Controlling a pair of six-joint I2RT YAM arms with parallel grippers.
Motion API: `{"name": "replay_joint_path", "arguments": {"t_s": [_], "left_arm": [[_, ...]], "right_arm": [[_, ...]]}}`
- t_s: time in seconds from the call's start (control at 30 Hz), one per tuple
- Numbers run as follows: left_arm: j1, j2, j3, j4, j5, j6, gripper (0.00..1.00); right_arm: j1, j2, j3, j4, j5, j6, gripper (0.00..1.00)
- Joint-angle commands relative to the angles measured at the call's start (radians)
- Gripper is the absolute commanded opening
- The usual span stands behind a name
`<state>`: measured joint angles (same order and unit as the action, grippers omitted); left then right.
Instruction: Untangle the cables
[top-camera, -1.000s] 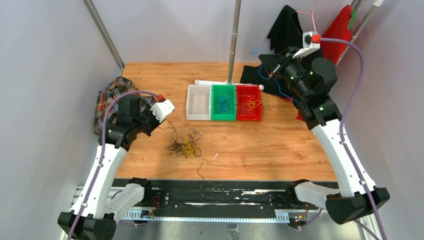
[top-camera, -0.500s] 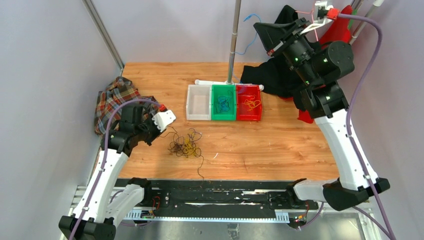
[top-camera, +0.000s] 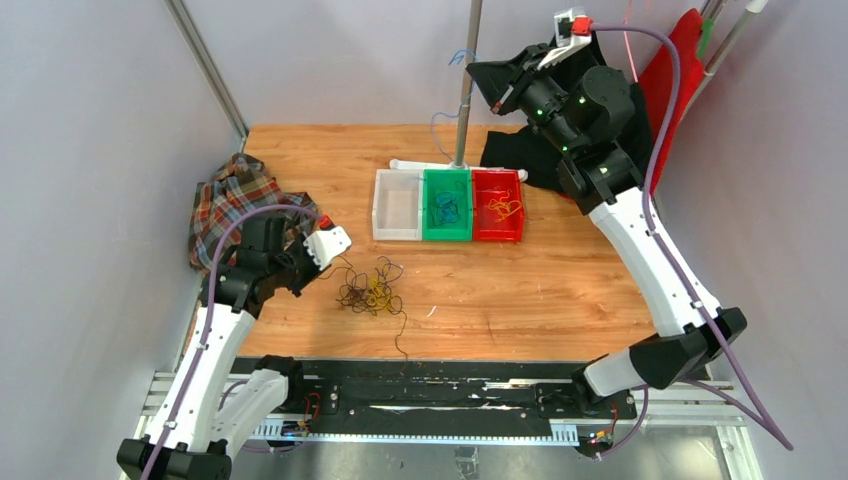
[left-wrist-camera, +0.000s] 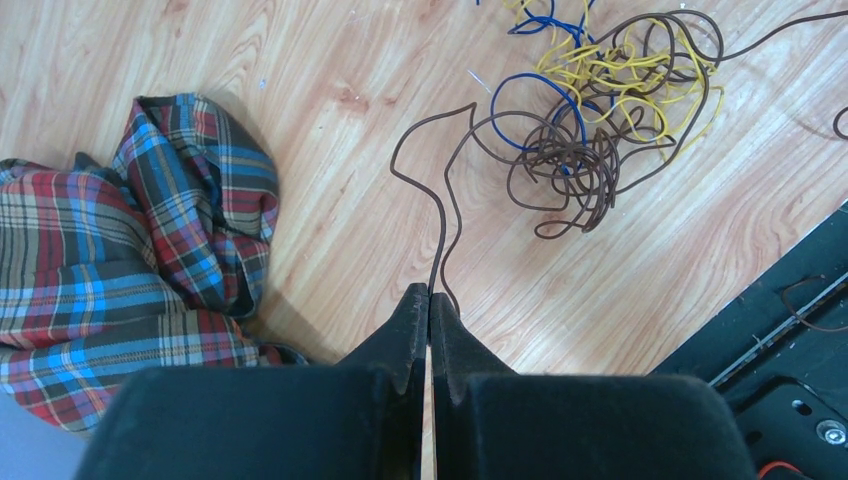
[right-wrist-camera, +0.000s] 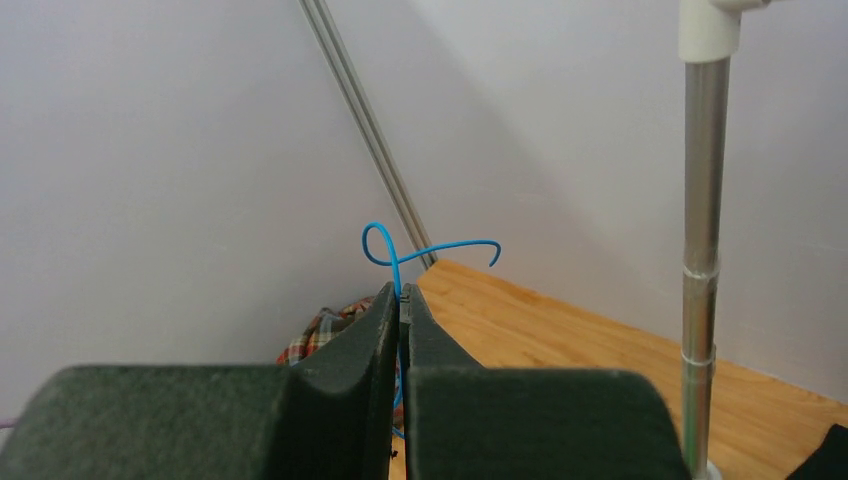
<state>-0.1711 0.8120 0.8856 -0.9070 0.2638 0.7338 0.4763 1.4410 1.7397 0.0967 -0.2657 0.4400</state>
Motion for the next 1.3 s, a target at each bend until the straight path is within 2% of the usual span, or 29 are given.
{"name": "replay_joint_path", "arguments": {"t_s": [0.0,0.27,0.77,1.1,1.27], "left_arm": [[0.005,-0.016,0.000,-0.004,0.034,0.011,0.00],[0.005,-0.022,-0.008,-0.006,0.036,0.019,0.00],[0.005,-0.035,-0.014,-0.018,0.043,0.041,0.01],[0.005,-0.037,-0.007,-0.026,0.054,0.039,0.00],[0.005,-0.035,0.002,-0.036,0.063,0.041,0.00]], "right_arm": [[0.013,0.033,-0.034,0.022,0.013,-0.057,0.01],[0.010,0.113,-0.080,-0.015,0.029,-0.120,0.01],[0.010,0.148,-0.105,-0.020,0.052,-0.162,0.01],[0.019,0.229,-0.179,-0.027,0.051,-0.189,0.01],[0.047,0.281,-0.222,-0.049,0.095,-0.252,0.01]]}}
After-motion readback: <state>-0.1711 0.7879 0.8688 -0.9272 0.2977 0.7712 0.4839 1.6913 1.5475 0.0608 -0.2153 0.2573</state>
